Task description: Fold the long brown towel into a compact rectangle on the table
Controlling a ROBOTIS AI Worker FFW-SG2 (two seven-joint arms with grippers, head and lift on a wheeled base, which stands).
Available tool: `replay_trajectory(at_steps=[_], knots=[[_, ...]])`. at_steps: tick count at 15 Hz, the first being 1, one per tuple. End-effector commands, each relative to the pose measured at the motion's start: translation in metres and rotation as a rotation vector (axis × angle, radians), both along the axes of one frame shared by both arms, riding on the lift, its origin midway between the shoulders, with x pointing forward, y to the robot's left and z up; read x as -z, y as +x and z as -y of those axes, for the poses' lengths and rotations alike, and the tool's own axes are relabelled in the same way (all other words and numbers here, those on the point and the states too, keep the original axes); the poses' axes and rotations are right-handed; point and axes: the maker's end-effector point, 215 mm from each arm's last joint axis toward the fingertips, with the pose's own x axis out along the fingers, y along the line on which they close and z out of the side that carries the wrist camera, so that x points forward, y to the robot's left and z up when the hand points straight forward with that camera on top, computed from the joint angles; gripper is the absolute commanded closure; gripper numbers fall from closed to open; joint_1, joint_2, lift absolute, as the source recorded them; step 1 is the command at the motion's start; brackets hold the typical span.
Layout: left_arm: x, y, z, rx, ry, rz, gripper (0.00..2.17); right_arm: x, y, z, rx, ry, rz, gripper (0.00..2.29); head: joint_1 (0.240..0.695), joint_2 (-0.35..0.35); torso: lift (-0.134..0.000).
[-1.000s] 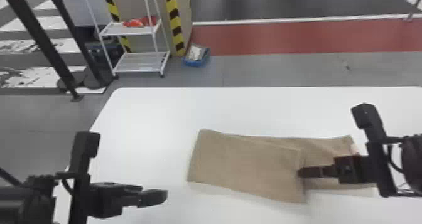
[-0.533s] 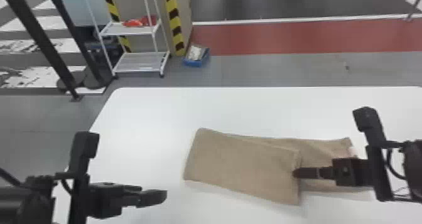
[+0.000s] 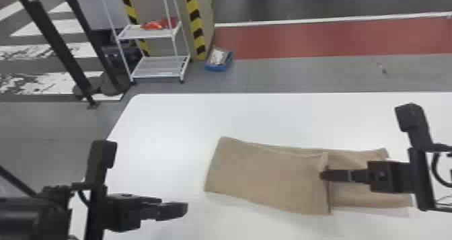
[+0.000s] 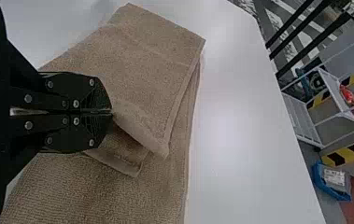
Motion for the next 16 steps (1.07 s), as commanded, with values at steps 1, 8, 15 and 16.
replay_trajectory(at_steps=[1, 8, 15, 16], knots=[[0.002, -0.002, -0.001, -0.001, 0.001, -0.009, 0.07, 0.010, -0.005, 0.007, 0.004, -0.032, -0.016, 1.09, 0.695, 0.159, -0.124], [0.002, -0.002, 0.000, 0.002, 0.000, -0.007, 0.07, 0.017, -0.005, 0.010, -0.017, -0.086, -0.023, 0.42, 0.695, 0.142, -0.124], [0.003, -0.003, 0.000, 0.000, -0.002, -0.011, 0.07, 0.040, -0.012, -0.001, -0.051, -0.123, -0.074, 0.49, 0.695, 0.155, -0.124], [0.003, -0.003, -0.001, -0.001, -0.002, -0.013, 0.07, 0.039, -0.011, -0.002, -0.051, -0.122, -0.073, 0.59, 0.695, 0.158, -0.124]])
